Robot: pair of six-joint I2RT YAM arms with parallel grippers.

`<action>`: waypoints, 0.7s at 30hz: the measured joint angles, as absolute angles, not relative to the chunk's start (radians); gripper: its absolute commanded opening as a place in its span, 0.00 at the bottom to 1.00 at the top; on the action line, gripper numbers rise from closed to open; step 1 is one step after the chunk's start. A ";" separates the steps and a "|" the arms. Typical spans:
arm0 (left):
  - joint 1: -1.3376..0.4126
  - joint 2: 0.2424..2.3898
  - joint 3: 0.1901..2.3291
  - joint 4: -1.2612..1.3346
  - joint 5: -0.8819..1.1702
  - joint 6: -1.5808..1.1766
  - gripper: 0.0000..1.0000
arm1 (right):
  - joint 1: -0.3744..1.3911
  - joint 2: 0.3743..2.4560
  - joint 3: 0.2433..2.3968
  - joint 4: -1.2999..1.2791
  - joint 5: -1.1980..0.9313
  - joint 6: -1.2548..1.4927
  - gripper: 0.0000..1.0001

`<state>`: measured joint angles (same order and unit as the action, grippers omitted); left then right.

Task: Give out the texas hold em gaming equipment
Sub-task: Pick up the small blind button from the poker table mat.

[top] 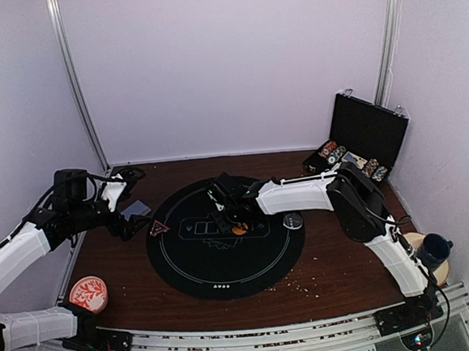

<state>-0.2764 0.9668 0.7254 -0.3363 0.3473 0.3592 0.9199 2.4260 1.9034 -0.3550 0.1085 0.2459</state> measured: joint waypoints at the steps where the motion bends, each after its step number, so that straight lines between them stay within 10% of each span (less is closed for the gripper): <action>1: -0.276 0.967 0.725 -0.336 0.347 0.360 0.98 | 0.920 2.426 1.903 -0.355 0.105 0.244 0.49; 21: -0.276 0.967 0.725 -0.336 0.342 0.358 0.98 | 0.991 2.281 1.662 -0.262 -0.011 0.213 0.52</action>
<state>-0.2764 0.9668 0.7254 -0.3359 0.3420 0.3576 0.9905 2.2814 1.6615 -0.2615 -0.0109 0.2127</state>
